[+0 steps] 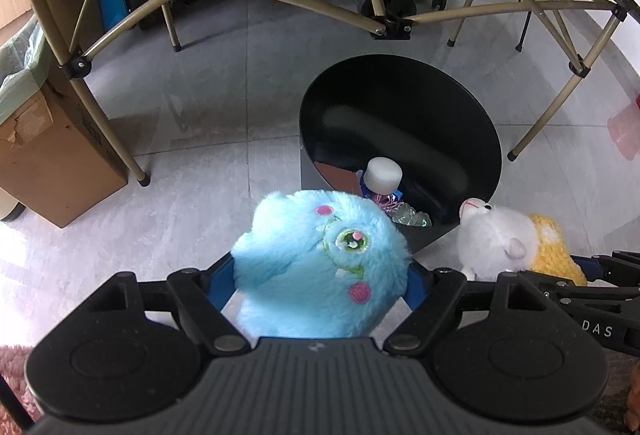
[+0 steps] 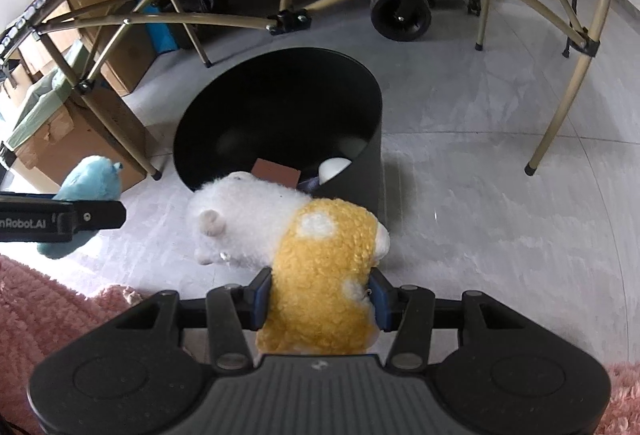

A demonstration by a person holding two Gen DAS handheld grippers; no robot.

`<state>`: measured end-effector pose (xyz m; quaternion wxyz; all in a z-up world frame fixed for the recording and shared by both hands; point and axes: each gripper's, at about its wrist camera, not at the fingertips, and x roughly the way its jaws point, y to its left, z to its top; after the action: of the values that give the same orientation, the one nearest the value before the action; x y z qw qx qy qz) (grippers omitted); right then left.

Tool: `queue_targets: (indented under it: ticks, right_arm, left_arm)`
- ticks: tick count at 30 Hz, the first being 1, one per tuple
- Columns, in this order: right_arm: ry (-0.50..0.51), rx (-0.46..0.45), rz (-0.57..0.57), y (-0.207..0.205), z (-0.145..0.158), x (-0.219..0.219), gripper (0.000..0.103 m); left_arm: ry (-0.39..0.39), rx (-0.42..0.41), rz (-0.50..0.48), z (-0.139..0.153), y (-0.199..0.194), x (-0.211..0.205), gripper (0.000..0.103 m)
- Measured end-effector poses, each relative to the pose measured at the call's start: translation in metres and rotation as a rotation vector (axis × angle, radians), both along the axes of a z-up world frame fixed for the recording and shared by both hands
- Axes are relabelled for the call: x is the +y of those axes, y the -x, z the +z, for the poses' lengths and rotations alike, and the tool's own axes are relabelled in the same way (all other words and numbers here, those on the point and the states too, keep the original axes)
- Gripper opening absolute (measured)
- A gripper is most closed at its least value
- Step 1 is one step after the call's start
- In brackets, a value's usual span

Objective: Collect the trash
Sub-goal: 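Lower the left tool into the bin and open it to drop the blue plush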

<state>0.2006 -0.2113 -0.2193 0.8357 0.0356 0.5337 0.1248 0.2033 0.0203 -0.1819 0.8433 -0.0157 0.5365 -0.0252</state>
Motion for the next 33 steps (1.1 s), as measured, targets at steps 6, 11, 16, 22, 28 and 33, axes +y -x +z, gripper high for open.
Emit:
queue_targets:
  ticks: [6, 11, 16, 22, 28, 33]
  right_arm:
    - [0.017, 0.007, -0.042, -0.003, -0.003, -0.011, 0.048]
    - [0.021, 0.006, -0.086, -0.005, -0.003, -0.024, 0.048]
    - [0.025, -0.029, -0.132, -0.008, 0.007, -0.038, 0.048]
    - [0.035, -0.084, -0.178, -0.016, 0.022, -0.055, 0.048]
    - [0.068, -0.152, -0.205, -0.027, 0.038, -0.066, 0.048]
    - [0.087, -0.183, -0.228, -0.039, 0.045, -0.078, 0.048]
  left_arm:
    - [-0.005, 0.008, -0.003, -0.002, -0.008, -0.004, 0.08]
    - [-0.018, -0.008, -0.024, 0.002, -0.014, -0.011, 0.08]
    - [-0.029, -0.033, -0.045, 0.008, -0.025, -0.022, 0.08]
    - [-0.025, -0.053, -0.073, 0.013, -0.039, -0.035, 0.08]
    - [-0.02, -0.068, -0.096, 0.019, -0.055, -0.05, 0.08]
    - [-0.019, -0.082, -0.116, 0.023, -0.067, -0.063, 0.08]
